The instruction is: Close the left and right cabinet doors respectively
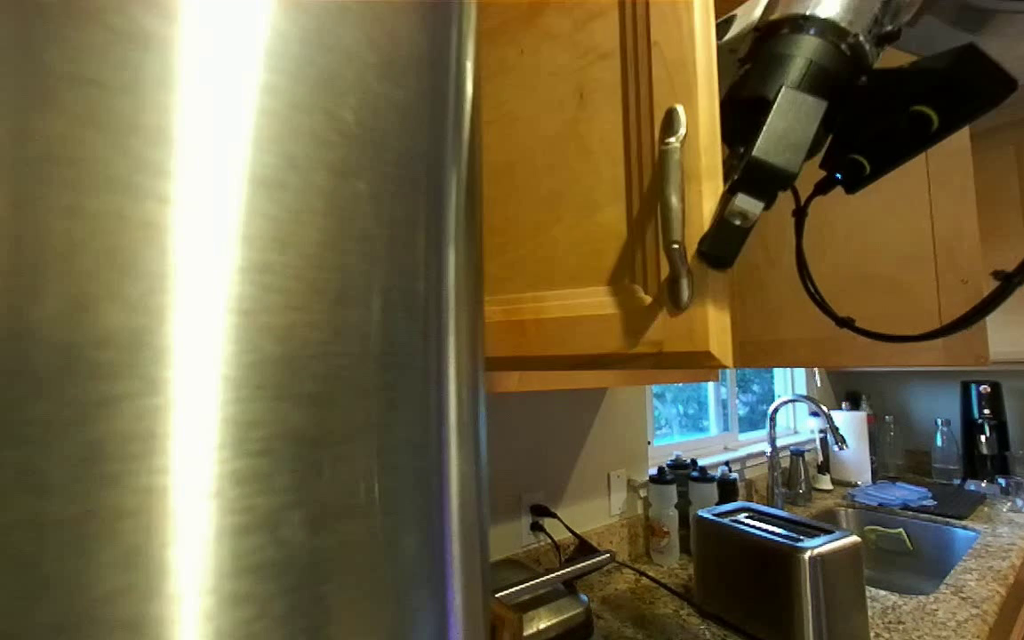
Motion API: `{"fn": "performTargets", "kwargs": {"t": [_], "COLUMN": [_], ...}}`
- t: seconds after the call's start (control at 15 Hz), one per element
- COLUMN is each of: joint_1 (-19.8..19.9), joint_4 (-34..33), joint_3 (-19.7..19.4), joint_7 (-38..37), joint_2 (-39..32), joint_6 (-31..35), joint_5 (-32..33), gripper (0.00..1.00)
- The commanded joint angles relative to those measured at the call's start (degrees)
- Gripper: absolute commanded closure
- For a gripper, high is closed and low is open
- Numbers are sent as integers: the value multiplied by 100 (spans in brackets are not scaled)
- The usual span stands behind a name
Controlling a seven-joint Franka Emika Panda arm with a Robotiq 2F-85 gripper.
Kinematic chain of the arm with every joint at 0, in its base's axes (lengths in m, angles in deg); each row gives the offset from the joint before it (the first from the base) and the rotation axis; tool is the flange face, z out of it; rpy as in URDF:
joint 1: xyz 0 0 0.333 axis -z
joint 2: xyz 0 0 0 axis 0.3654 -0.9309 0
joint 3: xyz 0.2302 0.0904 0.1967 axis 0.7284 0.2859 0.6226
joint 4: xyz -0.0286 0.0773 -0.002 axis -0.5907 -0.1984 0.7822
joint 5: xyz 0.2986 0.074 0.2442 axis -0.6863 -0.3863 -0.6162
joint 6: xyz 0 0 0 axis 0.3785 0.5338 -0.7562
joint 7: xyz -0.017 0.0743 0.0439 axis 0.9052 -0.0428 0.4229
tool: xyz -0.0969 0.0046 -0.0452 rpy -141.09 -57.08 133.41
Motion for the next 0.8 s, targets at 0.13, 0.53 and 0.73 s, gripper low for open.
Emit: {"fn": "performTargets", "kwargs": {"t": [0.13, 0.53, 0.73], "joint_1": [954, 1841, 2246], "joint_4": [-206, -386, -481], "joint_3": [-315, -155, 64], "joint_7": [443, -8, -484], "joint_2": [-406, -708, -823], "joint_6": [387, 793, 743], "joint_5": [562, 1538, 2128], "gripper": [0, 0, 0]}}
